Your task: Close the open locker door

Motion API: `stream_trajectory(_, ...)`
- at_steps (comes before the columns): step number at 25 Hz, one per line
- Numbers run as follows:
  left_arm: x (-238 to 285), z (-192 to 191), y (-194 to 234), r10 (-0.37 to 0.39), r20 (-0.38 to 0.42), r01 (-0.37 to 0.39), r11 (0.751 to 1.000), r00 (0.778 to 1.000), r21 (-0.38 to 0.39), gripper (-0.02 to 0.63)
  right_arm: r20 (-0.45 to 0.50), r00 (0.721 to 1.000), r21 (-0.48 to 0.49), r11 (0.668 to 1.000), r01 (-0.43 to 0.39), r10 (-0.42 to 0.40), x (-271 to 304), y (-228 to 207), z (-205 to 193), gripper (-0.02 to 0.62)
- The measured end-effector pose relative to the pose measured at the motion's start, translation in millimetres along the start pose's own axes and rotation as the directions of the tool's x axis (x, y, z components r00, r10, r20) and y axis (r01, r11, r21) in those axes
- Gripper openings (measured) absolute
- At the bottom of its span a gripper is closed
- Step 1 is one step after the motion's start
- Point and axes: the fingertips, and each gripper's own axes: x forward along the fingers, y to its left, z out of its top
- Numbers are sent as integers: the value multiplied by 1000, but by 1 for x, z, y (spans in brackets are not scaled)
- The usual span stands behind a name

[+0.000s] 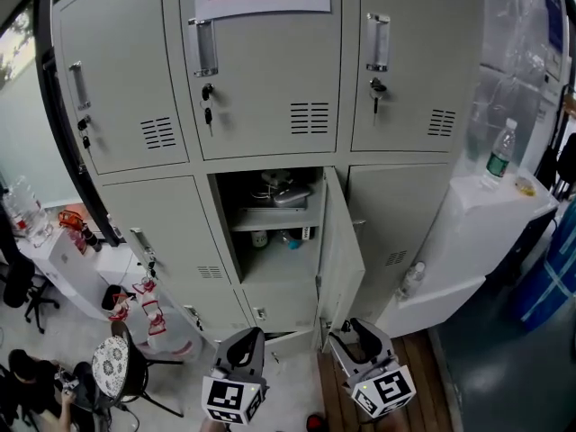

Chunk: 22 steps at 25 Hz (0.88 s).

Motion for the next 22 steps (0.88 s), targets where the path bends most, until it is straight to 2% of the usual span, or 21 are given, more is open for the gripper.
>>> stream_trajectory(4,2,0,3,32,-1,-32,999,999,-4,21,-2,999,12,998,-54,54,8,0,-2,244)
stream_trajectory(13,3,-3,6,72,-7,-72,997,997,-14,21,-9,994,0,994,-111,111,21,-2,0,255)
stream_trajectory(19,2,-2,10,94,-4,-94,995,996,-15,21,-7,989,-5,989,-145,145,26,2,1,216)
stream_trajectory(22,1,-2,12,105,-4,-106,994,994,-19,21,-9,989,-3,989,-149,149,27,2,1,163)
